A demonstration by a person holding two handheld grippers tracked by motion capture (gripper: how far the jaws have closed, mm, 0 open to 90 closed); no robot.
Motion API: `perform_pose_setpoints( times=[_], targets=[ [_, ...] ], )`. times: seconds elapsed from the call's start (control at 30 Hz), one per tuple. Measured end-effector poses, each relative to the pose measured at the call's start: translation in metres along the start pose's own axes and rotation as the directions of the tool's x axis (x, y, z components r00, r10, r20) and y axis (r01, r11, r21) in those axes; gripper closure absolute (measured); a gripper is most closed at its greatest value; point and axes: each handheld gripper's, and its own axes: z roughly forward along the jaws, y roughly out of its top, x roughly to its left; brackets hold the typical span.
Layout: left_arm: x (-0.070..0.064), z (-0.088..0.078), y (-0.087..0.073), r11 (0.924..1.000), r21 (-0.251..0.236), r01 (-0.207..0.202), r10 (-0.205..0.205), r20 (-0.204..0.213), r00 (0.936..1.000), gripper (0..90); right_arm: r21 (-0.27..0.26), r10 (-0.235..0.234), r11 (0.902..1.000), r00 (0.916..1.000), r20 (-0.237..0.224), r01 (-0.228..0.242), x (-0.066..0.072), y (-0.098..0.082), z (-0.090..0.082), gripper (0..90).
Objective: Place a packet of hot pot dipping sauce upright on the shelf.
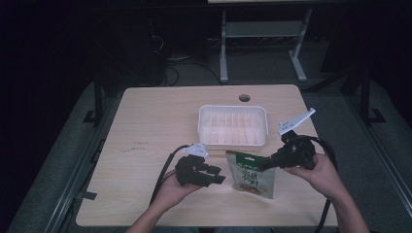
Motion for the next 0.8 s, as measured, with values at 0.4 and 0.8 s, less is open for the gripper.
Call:
perform_pose_setpoints(
  times=[0.4,0.8],
  targets=[
    [-0.009,-0.016,-0.019,0.9903,0.1,-0.097,0.113,-0.173,0.9785,47.3,-0.089,0.119,0.9899,0.989,0.089,-0.111,0.004,0.009,-0.024,89.7],
    [-0.005,-0.043,-0.048,0.9877,0.128,-0.089,0.122,-0.282,0.9517,40.3,-0.191,0.204,0.9657,0.9686,0.142,-0.176,0.008,0.035,-0.044,89.6]
  ],
)
